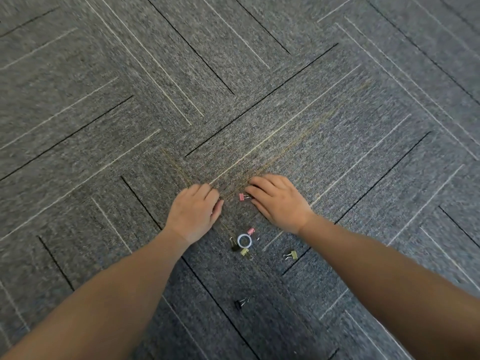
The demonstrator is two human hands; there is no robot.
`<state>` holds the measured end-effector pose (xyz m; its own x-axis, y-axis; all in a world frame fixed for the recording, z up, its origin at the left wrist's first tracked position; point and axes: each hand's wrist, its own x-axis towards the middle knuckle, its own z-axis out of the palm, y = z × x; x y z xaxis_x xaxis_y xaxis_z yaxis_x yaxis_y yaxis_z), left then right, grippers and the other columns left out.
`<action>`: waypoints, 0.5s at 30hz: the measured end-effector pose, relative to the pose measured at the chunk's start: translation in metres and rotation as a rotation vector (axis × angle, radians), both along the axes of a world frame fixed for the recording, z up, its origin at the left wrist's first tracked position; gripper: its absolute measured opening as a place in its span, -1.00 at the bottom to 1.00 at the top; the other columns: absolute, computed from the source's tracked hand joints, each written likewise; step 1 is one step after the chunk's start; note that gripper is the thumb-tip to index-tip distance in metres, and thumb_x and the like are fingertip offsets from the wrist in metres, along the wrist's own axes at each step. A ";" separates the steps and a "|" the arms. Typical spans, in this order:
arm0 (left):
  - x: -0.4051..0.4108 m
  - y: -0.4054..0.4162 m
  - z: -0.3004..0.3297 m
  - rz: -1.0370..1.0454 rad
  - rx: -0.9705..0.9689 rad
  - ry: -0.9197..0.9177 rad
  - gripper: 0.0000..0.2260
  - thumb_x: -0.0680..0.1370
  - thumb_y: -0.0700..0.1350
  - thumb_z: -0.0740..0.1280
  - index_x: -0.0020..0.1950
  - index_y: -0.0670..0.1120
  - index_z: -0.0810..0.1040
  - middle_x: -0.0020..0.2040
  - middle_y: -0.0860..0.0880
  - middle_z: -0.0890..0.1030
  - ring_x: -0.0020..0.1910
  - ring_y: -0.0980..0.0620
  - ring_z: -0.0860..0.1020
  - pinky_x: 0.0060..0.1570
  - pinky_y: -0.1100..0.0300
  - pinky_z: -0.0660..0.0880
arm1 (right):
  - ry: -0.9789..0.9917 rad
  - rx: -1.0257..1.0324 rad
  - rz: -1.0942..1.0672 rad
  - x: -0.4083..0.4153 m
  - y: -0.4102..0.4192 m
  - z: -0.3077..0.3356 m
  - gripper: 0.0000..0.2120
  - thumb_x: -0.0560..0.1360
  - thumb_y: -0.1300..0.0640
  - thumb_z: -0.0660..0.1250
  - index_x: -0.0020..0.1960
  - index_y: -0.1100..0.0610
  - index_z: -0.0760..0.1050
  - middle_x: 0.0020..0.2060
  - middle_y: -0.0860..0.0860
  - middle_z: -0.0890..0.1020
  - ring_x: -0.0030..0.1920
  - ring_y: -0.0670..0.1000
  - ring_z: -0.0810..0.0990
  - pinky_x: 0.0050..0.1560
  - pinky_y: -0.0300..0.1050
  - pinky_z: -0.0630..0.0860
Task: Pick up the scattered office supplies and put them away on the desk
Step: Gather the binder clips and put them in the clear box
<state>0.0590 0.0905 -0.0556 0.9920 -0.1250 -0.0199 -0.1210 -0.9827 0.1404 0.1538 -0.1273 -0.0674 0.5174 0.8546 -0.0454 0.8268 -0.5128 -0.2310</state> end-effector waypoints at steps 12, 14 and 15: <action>0.001 0.005 0.009 -0.065 -0.005 0.026 -0.71 0.56 -0.03 0.20 -0.30 -0.13 0.52 -0.43 -0.02 0.48 -0.50 0.02 0.45 -0.64 0.25 0.36 | -0.055 0.044 0.008 0.007 -0.019 0.002 -0.57 0.65 -0.07 0.02 -0.27 0.04 0.48 -0.36 -0.06 0.40 -0.39 -0.06 0.42 -0.45 -0.22 0.43; 0.002 0.006 0.009 -0.071 -0.008 0.027 -0.68 0.56 -0.03 0.18 -0.33 -0.13 0.51 -0.48 -0.01 0.45 -0.56 0.04 0.39 -0.65 0.25 0.35 | -0.043 0.041 0.037 0.010 -0.022 0.003 -0.55 0.66 -0.08 0.02 -0.30 0.02 0.47 -0.39 -0.04 0.39 -0.44 -0.07 0.43 -0.49 -0.25 0.42; 0.003 0.007 0.009 -0.072 -0.005 0.028 -0.67 0.56 -0.04 0.19 -0.35 -0.13 0.51 -0.50 -0.01 0.43 -0.58 0.05 0.35 -0.66 0.26 0.34 | -0.046 0.043 0.042 0.010 -0.023 0.004 -0.55 0.66 -0.07 0.03 -0.32 0.01 0.47 -0.42 -0.03 0.38 -0.46 -0.08 0.43 -0.51 -0.26 0.41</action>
<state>0.0620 0.0971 -0.0471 0.9794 -0.1965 -0.0469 -0.1876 -0.9708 0.1492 0.1639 -0.1506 -0.0634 0.4814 0.8764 0.0148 0.8578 -0.4676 -0.2135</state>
